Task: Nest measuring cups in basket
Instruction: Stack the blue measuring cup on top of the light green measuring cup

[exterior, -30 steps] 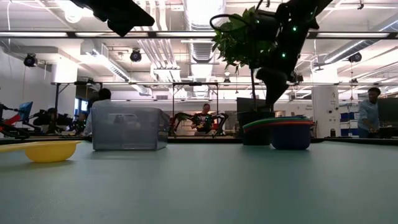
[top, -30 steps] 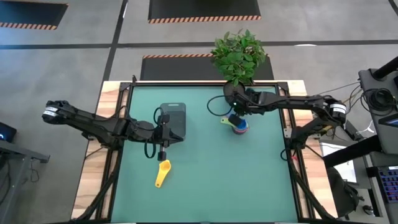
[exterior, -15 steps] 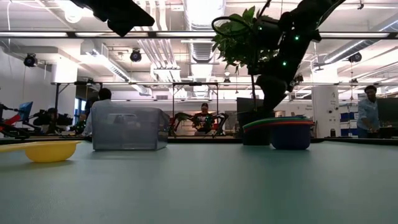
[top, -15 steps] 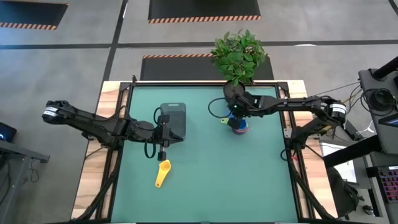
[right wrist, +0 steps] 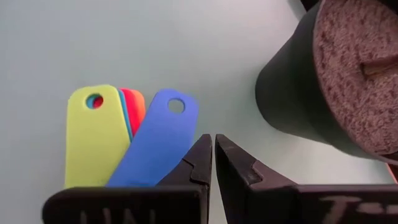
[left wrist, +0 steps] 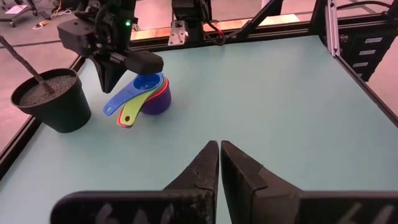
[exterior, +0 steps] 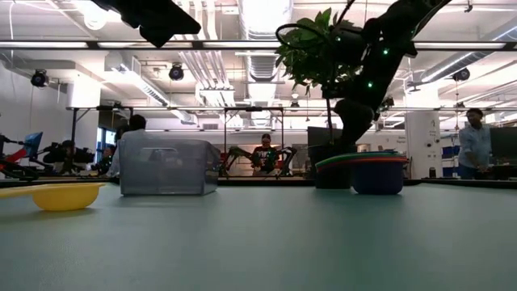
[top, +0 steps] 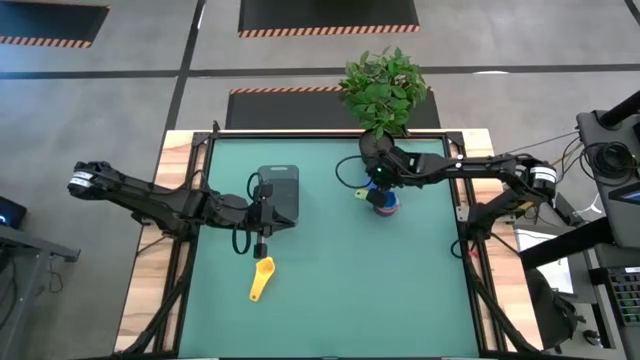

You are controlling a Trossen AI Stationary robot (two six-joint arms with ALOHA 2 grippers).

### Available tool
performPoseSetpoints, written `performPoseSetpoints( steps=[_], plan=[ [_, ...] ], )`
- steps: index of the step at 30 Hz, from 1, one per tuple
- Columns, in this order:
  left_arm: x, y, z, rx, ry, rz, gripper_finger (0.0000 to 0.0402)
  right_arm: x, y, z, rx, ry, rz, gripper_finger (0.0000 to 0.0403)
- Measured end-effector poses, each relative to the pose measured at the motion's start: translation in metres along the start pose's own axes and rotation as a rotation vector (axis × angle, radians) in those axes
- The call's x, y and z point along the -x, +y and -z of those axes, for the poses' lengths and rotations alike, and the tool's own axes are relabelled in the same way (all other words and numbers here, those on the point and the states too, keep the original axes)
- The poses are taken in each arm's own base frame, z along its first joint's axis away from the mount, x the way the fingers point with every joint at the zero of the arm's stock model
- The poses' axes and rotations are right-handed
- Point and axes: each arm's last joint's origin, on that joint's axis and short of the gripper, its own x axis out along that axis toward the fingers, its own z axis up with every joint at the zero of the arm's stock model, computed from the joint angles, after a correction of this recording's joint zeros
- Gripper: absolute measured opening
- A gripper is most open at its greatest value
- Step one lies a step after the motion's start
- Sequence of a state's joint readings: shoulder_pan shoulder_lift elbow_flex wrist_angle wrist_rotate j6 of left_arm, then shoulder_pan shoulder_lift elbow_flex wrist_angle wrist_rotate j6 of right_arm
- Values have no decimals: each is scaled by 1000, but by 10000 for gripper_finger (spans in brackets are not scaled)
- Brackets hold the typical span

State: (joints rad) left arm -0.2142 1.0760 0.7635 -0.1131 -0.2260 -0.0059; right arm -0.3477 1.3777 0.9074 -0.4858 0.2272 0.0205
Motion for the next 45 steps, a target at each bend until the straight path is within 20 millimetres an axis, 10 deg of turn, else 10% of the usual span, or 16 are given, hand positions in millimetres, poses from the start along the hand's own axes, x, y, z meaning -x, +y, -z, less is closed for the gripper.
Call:
performPoseSetpoints(
  steps=[45],
  plan=[
    [0, 0, 0, 4, 0, 0, 0, -5, 6, 10, 19, -28, -151, 9]
  ],
)
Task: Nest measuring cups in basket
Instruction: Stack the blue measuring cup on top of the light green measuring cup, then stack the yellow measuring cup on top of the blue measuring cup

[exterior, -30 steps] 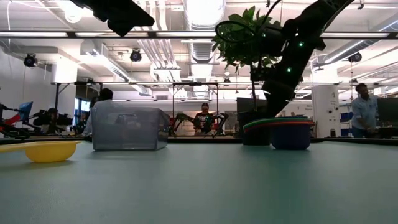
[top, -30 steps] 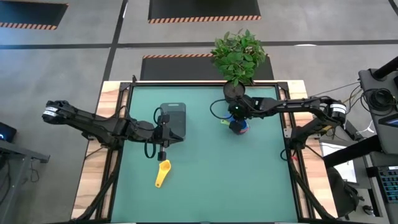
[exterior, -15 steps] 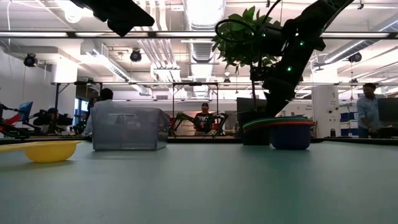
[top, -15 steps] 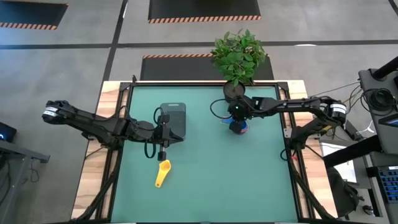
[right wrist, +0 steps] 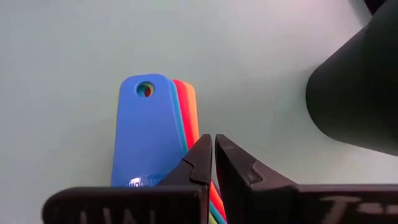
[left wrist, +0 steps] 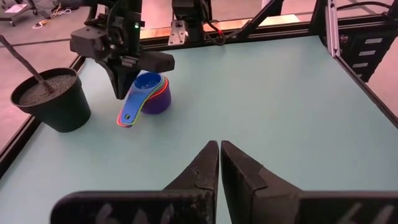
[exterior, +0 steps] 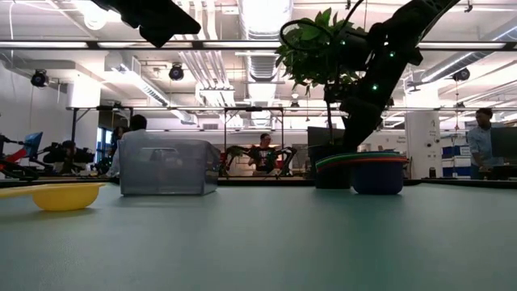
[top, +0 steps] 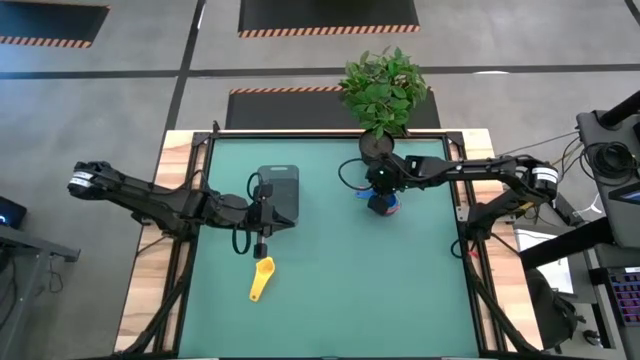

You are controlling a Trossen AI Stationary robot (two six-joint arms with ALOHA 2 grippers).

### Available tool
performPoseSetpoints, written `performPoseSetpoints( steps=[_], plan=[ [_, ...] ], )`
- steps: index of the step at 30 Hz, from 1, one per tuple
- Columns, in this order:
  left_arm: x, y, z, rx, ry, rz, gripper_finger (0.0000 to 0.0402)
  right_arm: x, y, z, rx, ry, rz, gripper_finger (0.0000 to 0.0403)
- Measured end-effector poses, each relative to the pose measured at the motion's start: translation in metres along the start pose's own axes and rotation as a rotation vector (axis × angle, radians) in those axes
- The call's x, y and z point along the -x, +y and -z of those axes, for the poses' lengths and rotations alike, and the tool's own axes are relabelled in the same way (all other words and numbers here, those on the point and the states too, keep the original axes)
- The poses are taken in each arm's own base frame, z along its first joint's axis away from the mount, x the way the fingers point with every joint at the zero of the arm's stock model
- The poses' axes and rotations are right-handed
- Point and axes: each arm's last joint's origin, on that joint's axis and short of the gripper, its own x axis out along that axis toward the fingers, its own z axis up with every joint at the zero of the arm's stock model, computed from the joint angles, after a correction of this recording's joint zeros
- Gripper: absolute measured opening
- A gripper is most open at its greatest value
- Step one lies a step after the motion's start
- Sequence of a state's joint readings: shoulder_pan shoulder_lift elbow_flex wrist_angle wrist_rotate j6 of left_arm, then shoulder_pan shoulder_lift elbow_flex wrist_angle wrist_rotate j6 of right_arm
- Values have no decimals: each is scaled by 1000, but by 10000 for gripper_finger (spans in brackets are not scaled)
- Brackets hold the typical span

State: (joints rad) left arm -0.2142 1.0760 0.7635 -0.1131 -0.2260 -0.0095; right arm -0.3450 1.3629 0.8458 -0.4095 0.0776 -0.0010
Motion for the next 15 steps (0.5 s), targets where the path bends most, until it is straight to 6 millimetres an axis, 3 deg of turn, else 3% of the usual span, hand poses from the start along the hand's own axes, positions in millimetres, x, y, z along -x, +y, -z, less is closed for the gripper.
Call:
performPoseSetpoints(
  steps=[8, 15],
  plan=[
    [0, 0, 0, 39, 0, 0, 0, 28, 9, -16, 11, -124, -20, 9],
    [0, -2, 0, 162, 3, 6, 0, 58, 48, -16, 94, -264, 20, 9]
  ],
)
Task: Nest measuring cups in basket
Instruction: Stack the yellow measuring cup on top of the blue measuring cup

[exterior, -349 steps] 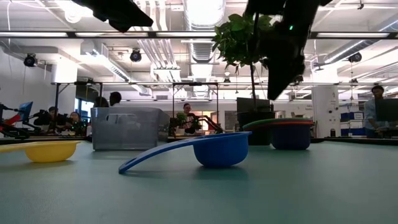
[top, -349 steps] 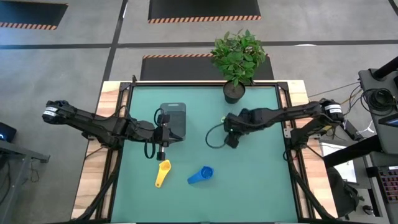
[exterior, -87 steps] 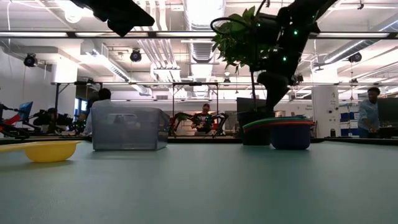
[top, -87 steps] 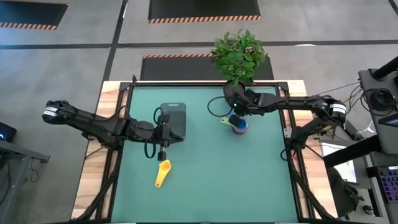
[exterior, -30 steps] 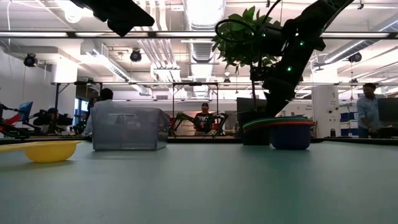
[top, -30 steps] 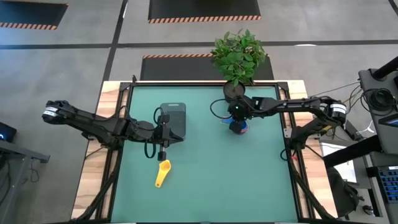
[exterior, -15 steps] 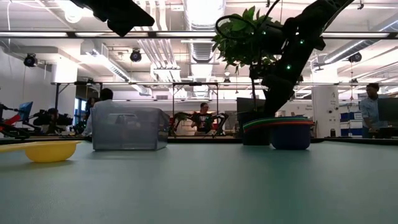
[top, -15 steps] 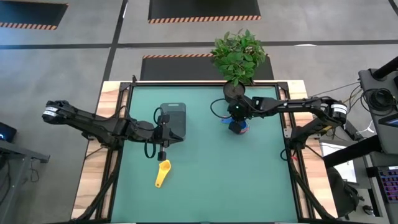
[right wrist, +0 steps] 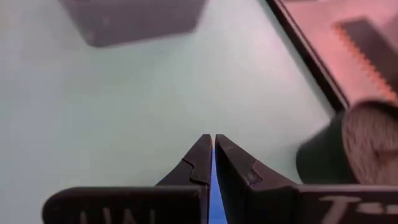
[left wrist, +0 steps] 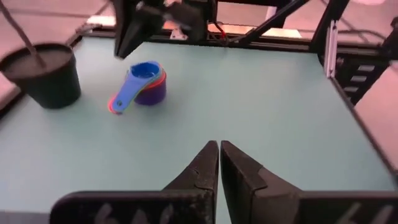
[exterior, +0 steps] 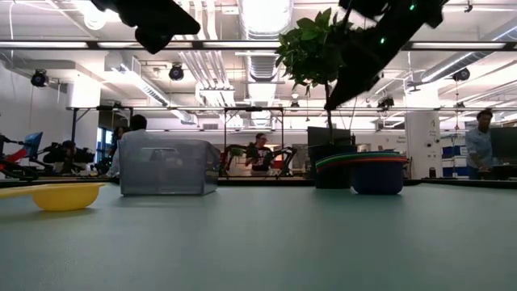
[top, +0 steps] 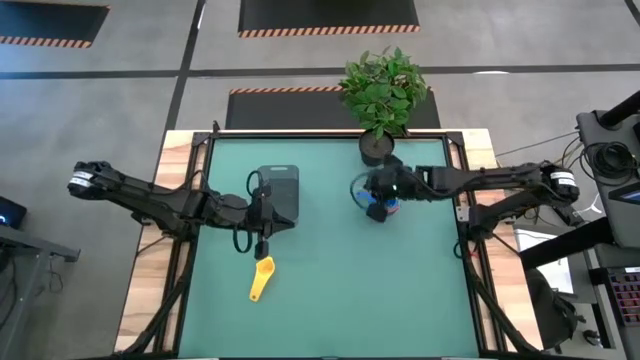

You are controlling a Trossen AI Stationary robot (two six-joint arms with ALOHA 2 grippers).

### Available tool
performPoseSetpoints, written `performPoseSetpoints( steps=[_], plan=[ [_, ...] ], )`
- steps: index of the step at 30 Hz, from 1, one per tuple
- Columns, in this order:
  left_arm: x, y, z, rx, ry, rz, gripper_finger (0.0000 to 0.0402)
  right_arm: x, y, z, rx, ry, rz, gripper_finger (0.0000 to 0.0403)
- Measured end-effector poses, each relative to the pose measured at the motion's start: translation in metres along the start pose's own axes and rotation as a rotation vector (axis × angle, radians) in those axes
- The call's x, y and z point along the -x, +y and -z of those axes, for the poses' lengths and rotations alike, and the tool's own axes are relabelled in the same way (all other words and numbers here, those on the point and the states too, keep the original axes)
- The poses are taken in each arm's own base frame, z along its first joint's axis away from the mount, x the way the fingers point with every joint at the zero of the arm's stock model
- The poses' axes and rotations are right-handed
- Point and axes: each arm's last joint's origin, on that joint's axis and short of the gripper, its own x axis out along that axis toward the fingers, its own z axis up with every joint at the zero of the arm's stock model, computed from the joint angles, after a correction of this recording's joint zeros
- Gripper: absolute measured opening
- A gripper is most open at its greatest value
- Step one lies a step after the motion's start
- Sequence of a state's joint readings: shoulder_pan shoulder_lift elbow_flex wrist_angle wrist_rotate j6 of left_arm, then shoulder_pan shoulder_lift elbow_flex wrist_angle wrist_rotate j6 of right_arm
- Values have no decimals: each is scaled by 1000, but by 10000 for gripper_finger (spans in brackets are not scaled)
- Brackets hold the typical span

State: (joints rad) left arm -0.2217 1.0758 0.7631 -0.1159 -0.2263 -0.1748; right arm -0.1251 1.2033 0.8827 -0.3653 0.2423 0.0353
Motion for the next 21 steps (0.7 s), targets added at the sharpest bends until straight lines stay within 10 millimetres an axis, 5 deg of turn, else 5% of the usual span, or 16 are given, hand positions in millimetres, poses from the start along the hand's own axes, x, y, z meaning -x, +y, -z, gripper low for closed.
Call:
performPoseSetpoints(
  steps=[10, 15, 21],
  plan=[
    [11, -31, 24, 359, 220, 97, 0, 22, 57, -9, 181, -210, 10, 9],
    [13, -50, 45, 656, 409, 59, 0, 26, 65, -13, 238, -272, 20, 9],
    [-9, -73, 74, 795, 598, -16, 0, 28, 65, -18, 297, -320, 34, 9]
  ],
)
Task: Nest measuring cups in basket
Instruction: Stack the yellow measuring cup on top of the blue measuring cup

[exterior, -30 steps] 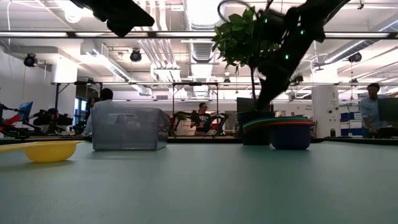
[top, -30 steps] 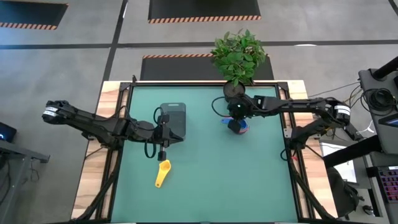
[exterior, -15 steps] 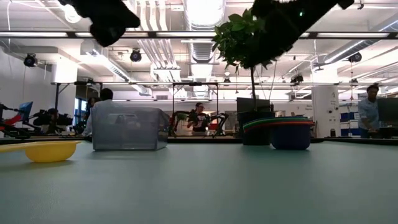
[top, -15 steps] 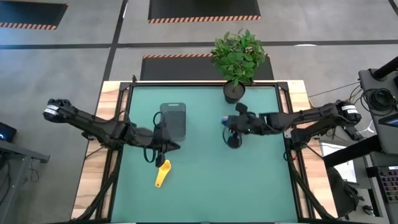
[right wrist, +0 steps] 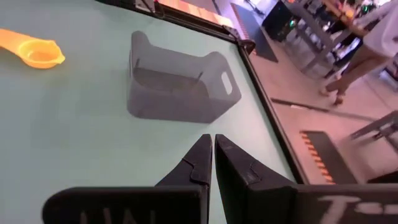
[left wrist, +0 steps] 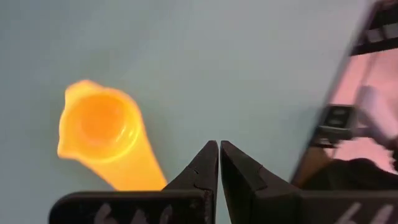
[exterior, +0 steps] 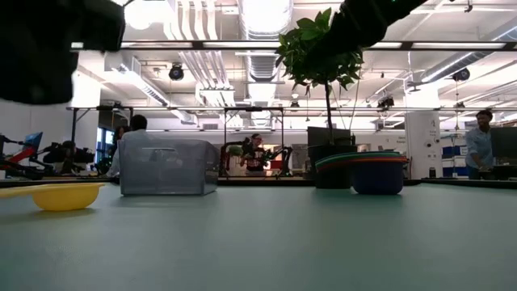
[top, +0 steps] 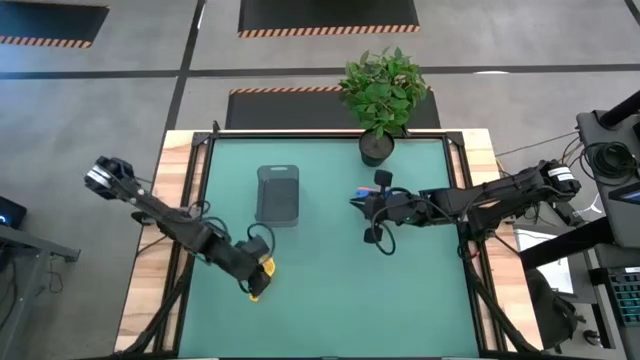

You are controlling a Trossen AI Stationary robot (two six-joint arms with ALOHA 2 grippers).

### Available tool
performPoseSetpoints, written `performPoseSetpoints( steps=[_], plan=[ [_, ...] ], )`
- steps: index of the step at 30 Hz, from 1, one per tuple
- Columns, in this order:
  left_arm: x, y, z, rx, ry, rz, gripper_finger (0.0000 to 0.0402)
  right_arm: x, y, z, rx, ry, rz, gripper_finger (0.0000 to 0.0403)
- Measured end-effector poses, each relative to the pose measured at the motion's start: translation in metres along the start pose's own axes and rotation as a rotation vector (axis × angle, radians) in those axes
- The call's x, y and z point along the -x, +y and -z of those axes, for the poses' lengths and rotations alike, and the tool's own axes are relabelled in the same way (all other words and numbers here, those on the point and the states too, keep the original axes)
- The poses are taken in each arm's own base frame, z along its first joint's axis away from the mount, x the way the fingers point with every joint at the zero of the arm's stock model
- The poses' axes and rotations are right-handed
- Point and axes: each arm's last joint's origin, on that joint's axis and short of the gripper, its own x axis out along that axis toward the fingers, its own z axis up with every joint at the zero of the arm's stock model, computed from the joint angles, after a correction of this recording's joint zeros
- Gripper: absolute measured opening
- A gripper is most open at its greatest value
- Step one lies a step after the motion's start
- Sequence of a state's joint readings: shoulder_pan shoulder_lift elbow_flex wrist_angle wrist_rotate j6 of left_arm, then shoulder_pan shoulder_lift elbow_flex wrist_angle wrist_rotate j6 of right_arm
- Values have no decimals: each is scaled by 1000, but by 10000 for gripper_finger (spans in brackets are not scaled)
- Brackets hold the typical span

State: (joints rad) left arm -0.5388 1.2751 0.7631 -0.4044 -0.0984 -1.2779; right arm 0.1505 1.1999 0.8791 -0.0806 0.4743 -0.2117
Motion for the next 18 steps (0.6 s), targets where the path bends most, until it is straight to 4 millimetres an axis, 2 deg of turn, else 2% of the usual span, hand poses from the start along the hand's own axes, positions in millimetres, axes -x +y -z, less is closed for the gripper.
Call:
performPoseSetpoints(
  steps=[6, 13, 18],
  plan=[
    [-27, 3, 5, 66, 69, -117, 0, 0, 0, 0, 36, -4, 1, 9],
    [-32, 1, 5, 84, 122, -260, 5, 0, 0, -1, 46, -9, 2, 9],
    [-37, 2, 6, 81, 135, -312, 41, 0, 0, -1, 46, -9, 1, 9]
  ],
)
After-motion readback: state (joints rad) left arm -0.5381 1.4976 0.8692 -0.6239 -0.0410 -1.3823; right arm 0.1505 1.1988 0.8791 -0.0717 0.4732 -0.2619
